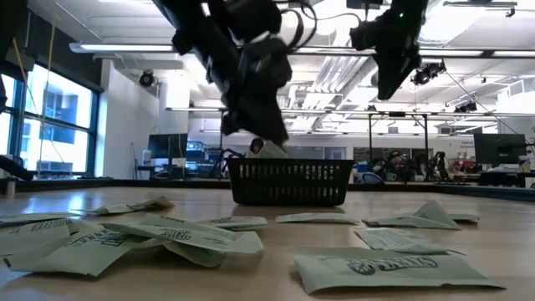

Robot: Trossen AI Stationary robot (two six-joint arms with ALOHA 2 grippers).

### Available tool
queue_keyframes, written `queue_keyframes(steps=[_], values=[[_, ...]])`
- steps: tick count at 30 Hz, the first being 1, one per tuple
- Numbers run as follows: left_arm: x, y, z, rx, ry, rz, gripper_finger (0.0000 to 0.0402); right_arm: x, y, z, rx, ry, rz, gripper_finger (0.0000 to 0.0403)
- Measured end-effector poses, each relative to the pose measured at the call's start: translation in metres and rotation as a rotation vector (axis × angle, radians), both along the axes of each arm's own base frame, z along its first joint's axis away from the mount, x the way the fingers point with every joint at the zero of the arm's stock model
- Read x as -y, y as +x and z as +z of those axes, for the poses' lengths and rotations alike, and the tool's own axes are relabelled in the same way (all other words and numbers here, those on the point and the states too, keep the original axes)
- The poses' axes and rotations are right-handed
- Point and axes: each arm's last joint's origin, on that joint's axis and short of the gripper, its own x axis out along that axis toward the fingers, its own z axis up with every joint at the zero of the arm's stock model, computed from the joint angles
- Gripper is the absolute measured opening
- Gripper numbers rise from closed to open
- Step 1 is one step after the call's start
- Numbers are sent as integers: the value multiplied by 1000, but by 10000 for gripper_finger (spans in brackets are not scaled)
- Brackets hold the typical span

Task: Pick and place Stevia / Truvia into bins
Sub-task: Put the green stevia packet into the black basket

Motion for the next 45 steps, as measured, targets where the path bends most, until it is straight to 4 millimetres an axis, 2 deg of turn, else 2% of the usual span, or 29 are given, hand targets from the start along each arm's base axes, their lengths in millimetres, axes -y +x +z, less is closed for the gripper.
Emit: queue_keyframes(steps=[2, 4, 8, 11, 15, 19, 22, 26, 28, 32, 36, 41, 45], values=[[5, 2, -8, -24, -12, 14, 167, -11, 3, -3, -25, 38, 40, 126], [6, 0, -7, -40, -41, 32, 200, -24, 9, -8, -40, 80, 81, 126], [11, -10, 23, -94, -109, 56, 256, -53, 23, -20, -69, 126, 189, 127], [23, -24, 48, -138, -43, 67, 283, -79, 37, -34, -93, 128, 275, 127], [49, -50, 82, -122, 76, 92, 299, -122, 54, -56, -94, 70, 362, 127], [74, -76, 89, -204, 142, 160, 295, -163, 54, -76, -131, -20, 400, 127], [91, -89, 88, -260, 153, 188, 289, -183, 50, -92, -144, 32, 398, 127], [110, -98, 87, -280, 156, 186, 285, -195, 31, -132, -172, 201, 340, 127], [118, -101, 87, -274, 154, 191, 285, -200, 25, -145, -153, 267, 302, 127], [125, -107, 86, -293, 138, 219, 285, -211, 29, -143, -41, 294, 296, 141], [132, -117, 84, -353, 147, 252, 284, -218, 34, -137, 63, 163, 386, 187], [147, -135, 83, -416, 180, 283, 284, -209, 29, -148, 28, 127, 367, 256], [156, -145, 81, -419, 193, 324, 285, -200, 35, -155, 76, 146, 375, 283]])
